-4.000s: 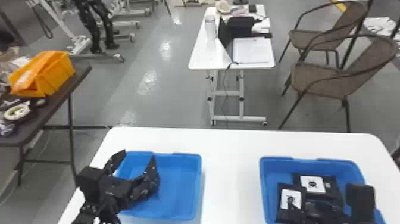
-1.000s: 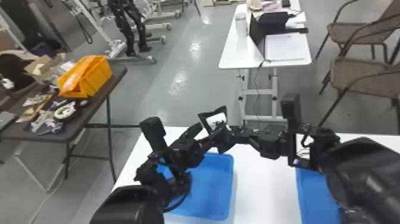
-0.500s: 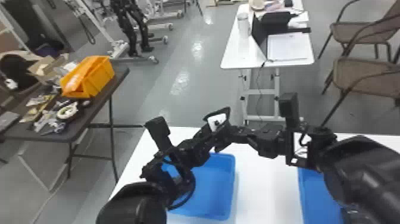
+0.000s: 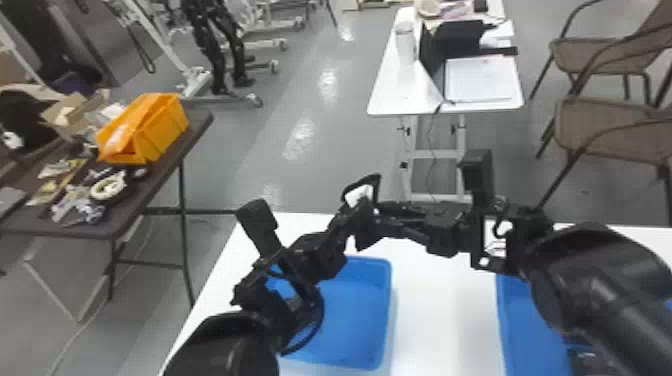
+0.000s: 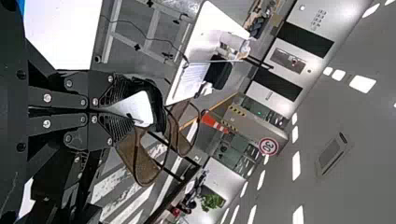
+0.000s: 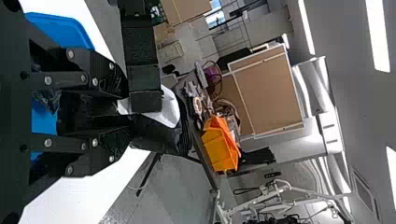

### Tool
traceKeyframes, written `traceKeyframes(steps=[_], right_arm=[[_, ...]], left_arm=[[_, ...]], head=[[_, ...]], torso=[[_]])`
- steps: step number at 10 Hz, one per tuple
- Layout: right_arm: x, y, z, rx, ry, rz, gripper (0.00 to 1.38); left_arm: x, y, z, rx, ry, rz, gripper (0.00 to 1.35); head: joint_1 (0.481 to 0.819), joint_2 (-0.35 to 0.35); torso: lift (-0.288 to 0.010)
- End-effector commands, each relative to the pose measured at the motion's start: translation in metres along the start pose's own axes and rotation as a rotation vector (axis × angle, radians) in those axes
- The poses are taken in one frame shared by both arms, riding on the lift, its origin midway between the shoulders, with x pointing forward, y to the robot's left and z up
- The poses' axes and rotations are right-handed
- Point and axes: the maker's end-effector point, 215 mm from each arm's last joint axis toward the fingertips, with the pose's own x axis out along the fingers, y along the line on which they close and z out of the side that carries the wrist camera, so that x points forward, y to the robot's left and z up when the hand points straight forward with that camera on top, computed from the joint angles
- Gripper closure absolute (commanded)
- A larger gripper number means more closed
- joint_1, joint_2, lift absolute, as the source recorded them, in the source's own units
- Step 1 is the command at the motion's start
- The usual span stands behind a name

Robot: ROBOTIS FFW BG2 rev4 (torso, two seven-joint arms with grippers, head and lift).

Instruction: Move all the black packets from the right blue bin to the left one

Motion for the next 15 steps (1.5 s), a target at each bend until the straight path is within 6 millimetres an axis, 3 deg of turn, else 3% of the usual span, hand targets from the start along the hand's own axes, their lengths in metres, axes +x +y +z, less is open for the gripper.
traceKeyframes(steps=[1, 3, 6, 7, 9, 10, 11, 12, 15], right_arm=[[-0.003, -0.004, -0.004, 0.023, -0.006, -0.009, 0.10], [-0.007, -0.009, -0.009, 0.040, -0.016, -0.024, 0.10], [-0.044, -0.040, -0.011, 0.041, -0.027, -0.126, 0.11], [-0.072, -0.056, -0.014, 0.023, -0.022, -0.224, 0.11], [-0.131, -0.078, -0.025, 0.052, -0.032, -0.402, 0.11], [-0.162, -0.078, -0.038, 0.094, -0.044, -0.452, 0.11], [-0.186, -0.074, -0.054, 0.116, -0.030, -0.487, 0.11], [-0.207, -0.069, -0.069, 0.124, -0.014, -0.520, 0.11], [-0.266, -0.071, -0.124, 0.159, 0.055, -0.668, 0.11]], left_arm=[[-0.004, 0.007, 0.002, 0.021, -0.015, 0.024, 1.21], [-0.016, 0.029, 0.004, 0.096, -0.030, 0.095, 1.21], [-0.064, 0.107, 0.025, 0.451, -0.026, 0.318, 1.21], [-0.080, 0.129, 0.016, 0.555, 0.026, 0.376, 1.21], [-0.098, 0.154, -0.014, 0.642, 0.141, 0.431, 1.20], [-0.107, 0.161, -0.031, 0.669, 0.191, 0.442, 0.90], [-0.110, 0.158, -0.033, 0.681, 0.182, 0.434, 0.41], [-0.108, 0.153, -0.028, 0.673, 0.154, 0.421, 0.05], [-0.104, 0.137, -0.007, 0.587, 0.045, 0.377, 0.04]], head=[[0.695, 0.307], [0.695, 0.314], [0.695, 0.350], [0.695, 0.350], [0.695, 0.350], [0.695, 0.338], [0.695, 0.328], [0.695, 0.310], [0.695, 0.247]], torso=[[0.000], [0.000], [0.000], [0.000], [0.000], [0.000], [0.000], [0.000], [0.000]])
